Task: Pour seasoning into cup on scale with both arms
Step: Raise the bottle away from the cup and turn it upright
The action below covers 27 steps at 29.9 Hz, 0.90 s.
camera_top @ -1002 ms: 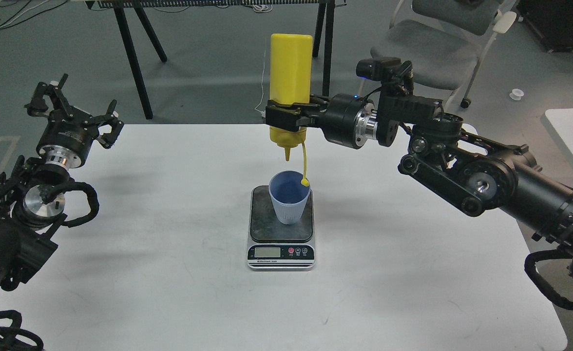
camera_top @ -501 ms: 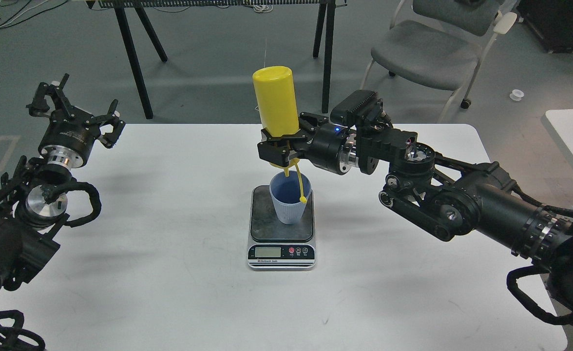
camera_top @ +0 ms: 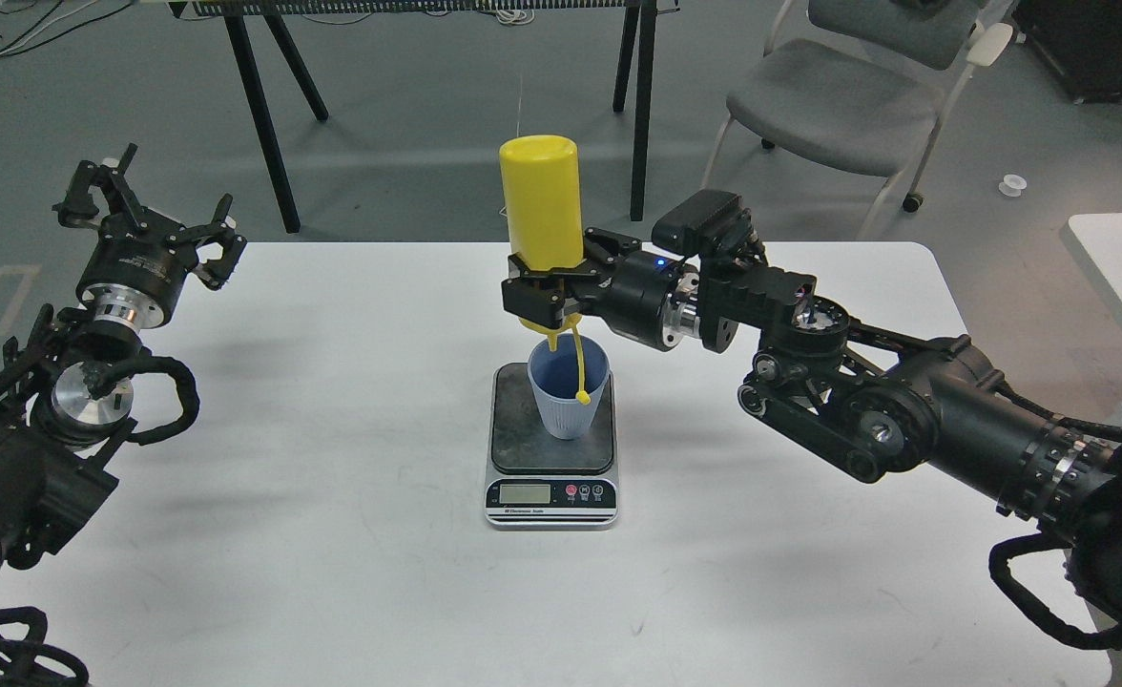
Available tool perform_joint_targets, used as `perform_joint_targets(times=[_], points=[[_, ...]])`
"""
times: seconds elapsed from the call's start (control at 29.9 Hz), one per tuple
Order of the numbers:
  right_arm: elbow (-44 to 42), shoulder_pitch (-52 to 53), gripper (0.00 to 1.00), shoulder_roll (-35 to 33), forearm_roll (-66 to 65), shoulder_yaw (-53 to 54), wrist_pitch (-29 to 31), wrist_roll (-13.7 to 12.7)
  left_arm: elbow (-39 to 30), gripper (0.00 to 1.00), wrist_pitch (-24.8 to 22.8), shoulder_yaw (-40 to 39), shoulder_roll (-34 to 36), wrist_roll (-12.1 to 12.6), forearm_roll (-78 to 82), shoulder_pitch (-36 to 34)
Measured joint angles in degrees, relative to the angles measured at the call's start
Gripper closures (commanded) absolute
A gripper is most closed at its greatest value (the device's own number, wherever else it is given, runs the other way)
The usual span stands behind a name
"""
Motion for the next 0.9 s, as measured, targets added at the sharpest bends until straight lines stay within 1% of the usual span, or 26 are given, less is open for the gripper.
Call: perform_joint_targets(times=[0.17,0.27,0.4,0.5,0.57,0.63,0.77,0.9], points=[[5.6,0.5,0.57,-9.2,24.4,1.1,7.5,-0.2,-0.1,0.01,0.0,0.0,0.4,0.0,0.0,-0.1],[8.0,0.5,0.57,-15.7,37.3,1.9,10.8,-0.2,-0.1,0.01,0.0,0.0,0.4,0.1,0.0,-0.1],[8.8,-0.3,0.57,-22.8,53.7,3.8,17.0,-0.1,-0.1,0.01,0.0,0.2,0.0,0.2,0.0,-0.2],[8.5,-2.4,0.57,-26.4,65.8,5.5,22.3,0.0,-0.2,0.01,0.0,0.3,-0.2,0.2,0.0,-0.3],[8.2,-4.7,0.57,-28.0,73.5,6.5,25.5,-0.1,-0.8,0.01,0.0,0.4,-0.2,0.2,0.0,-0.3],[7.9,-7.5,0.57,-28.9,80.5,7.1,27.5,-0.3,-1.6,0.01,0.0,0.4,-0.2,0.2,0.0,-0.3],[7.8,-14.3,0.57,-29.2,91.2,8.1,28.5,-0.1,-2.1,0.01,0.0,0.3,-0.1,0.2,0.0,-0.3],[7.7,-22.2,0.56,-27.7,100.4,11.5,28.5,0.1,-2.2,0.01,0.0,0.3,-0.1,0.1,0.0,-0.3]])
